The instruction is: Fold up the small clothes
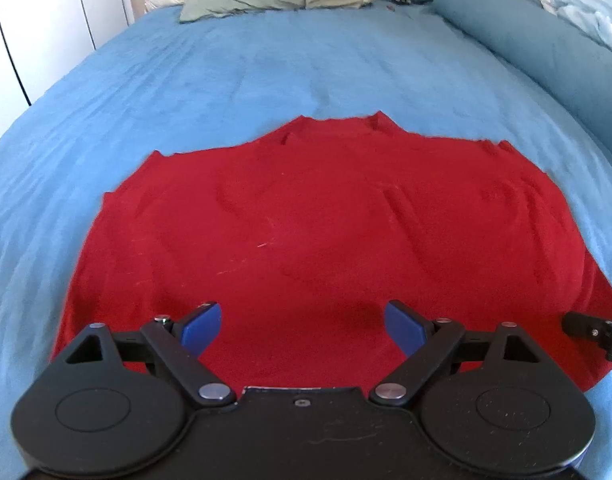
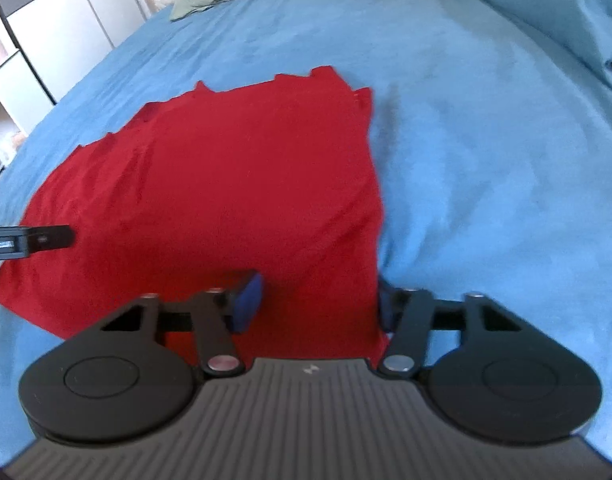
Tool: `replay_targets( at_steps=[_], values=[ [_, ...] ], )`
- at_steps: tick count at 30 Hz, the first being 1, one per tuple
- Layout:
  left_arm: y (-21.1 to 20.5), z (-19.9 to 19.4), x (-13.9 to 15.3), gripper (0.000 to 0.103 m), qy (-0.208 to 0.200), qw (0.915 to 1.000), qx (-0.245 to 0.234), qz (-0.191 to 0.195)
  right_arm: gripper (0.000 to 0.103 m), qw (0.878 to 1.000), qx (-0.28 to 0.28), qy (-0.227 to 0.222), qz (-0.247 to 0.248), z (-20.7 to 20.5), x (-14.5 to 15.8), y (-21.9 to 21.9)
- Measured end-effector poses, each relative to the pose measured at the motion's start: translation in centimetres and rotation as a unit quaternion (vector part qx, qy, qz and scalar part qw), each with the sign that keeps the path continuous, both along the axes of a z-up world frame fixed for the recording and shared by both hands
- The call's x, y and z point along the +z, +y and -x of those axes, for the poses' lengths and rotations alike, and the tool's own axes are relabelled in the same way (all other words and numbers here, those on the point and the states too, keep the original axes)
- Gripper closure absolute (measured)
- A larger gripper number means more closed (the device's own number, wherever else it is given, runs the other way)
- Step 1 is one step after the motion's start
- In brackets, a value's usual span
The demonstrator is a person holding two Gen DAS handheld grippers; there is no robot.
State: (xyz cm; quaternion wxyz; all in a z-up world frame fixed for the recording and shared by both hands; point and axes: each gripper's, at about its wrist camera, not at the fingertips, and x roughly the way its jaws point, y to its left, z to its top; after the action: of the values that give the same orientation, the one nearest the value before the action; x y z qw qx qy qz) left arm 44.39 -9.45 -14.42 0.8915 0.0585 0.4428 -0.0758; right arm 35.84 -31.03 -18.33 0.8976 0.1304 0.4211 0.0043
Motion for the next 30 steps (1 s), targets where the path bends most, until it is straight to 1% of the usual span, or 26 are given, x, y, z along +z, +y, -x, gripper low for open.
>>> replay_targets(
  at_steps=[2,4,6,8,11,12,14,16,18,20,22,24,26,27,29,30],
  values=[
    [-0.5,-0.6,-0.5,0.011,0.003,1.0,0.0,-0.007,0.053,1.0,-0.004,0.002,-0.004,-0.1,0.1,-0.2],
    [-0.8,-1.3,-1.4,0.011,0.018,0.9997,0.003,-0.013,0.068,1.0,-0.016,0.006,-0.017,-0.2,0.3,-0.7],
    [-0.8,-1.8,-2.1,0.006,0.027,0.9995,0.003,-0.018,0.076,0.999,-0.028,0.01,-0.038,-0.3,0.6,-1.2],
    [-0.8,-2.3,-2.6,0.0,0.036,0.9991,0.006,-0.021,0.079,0.997,-0.044,0.015,-0.058,-0.5,1.2,-1.4],
    [0.3,-3.5,-3.0,0.0,0.069,0.9975,0.014,0.01,0.079,0.992,-0.073,0.015,-0.101,-0.9,2.8,-1.4],
    [0.5,-3.9,-2.9,0.0,0.078,0.9967,0.012,0.015,0.079,0.99,-0.083,0.013,-0.117,-1.1,3.5,-1.4],
    [1.0,-4.5,-2.3,0.0,0.094,0.9953,0.004,0.023,0.079,0.985,-0.092,-0.001,-0.142,-1.7,5.5,-0.7],
    [2.3,-4.4,-1.2,0.003,0.09,0.9955,0.005,0.029,0.08,0.985,-0.085,-0.02,-0.152,-2.8,8.0,0.9],
    [4.1,-3.9,0.4,0.003,0.07,0.997,0.009,0.033,0.08,0.985,-0.064,-0.04,-0.157,-4.2,10.4,3.3],
    [6.9,-3.2,2.0,0.003,0.047,0.9982,0.015,0.035,0.08,0.986,-0.023,-0.057,-0.156,-5.9,12.7,6.9],
    [10.2,-2.5,3.3,0.003,0.03,0.9988,0.022,0.032,0.08,0.987,0.035,-0.063,-0.143,-7.8,14.3,11.6],
    [13.4,-1.7,3.8,0.003,0.023,0.9989,0.033,0.026,0.08,0.985,0.105,-0.06,-0.126,-9.5,14.8,16.9],
    [16.4,-0.5,3.6,0.003,0.018,0.9986,0.045,0.021,0.08,0.978,0.169,-0.045,-0.116,-11.0,13.6,22.3],
    [17.8,0.1,3.2,0.003,0.018,0.9984,0.05,0.018,0.08,0.974,0.197,-0.026,-0.11,-11.7,12.3,24.9],
    [20.1,1.3,2.0,0.003,0.027,0.9978,0.059,0.014,0.081,0.968,0.233,0.032,-0.092,-13.2,8.2,29.6],
    [20.8,1.7,1.3,0.003,0.034,0.9974,0.062,0.015,0.081,0.964,0.246,0.06,-0.075,-13.6,6.1,31.6]
  ],
)
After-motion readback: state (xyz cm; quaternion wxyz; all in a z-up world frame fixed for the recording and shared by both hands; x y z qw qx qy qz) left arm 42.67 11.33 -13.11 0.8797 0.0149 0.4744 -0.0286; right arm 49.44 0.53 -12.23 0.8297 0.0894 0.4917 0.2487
